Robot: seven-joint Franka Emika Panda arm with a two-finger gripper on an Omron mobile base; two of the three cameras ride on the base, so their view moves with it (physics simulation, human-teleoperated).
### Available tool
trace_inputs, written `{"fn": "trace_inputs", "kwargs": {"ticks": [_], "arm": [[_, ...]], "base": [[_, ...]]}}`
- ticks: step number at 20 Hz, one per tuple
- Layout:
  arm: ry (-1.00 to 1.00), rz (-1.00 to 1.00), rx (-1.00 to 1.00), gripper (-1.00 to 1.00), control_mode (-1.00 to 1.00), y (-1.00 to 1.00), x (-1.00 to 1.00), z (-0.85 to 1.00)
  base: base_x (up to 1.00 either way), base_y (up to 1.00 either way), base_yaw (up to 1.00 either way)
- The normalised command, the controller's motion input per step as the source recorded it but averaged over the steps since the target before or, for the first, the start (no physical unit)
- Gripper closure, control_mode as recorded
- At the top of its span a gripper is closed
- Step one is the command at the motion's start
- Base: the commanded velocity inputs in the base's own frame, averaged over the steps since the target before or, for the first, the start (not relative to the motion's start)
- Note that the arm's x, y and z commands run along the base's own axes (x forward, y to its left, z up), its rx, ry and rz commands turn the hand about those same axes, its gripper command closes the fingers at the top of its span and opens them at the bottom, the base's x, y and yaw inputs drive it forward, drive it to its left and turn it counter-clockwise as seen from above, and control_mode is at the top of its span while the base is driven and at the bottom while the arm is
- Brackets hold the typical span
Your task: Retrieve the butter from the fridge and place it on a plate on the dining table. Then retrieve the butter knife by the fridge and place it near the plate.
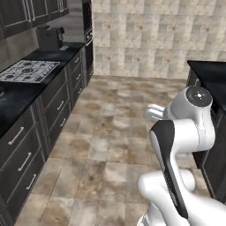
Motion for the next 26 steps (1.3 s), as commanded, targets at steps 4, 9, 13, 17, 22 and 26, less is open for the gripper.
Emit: {"fn": "trace_inputs", "kwargs": {"ticks": [4, 9, 13, 17, 22, 26], "arm": [[0.00, 0.00, 0.00, 1.00, 1.00, 0.00, 0.00, 0.00], [0.00, 0.00, 0.00, 1.00, 1.00, 0.00, 0.00, 0.00], [0.00, 0.00, 0.00, 1.00, 1.00, 0.00, 0.00, 0.00], [0.00, 0.00, 0.00, 1.00, 1.00, 0.00, 0.00, 0.00], [0.00, 0.00, 0.00, 1.00, 1.00, 0.00, 0.00, 0.00], [0.00, 0.00, 0.00, 1.00, 1.00, 0.00, 0.00, 0.00]], "base": [[1.00, -0.14, -0.05], [1.00, -0.02, -0.08], [1.00, -0.01, -0.08], [1.00, -0.02, -0.08], [1.00, -0.03, -0.08], [1.00, -0.03, -0.09]]}}
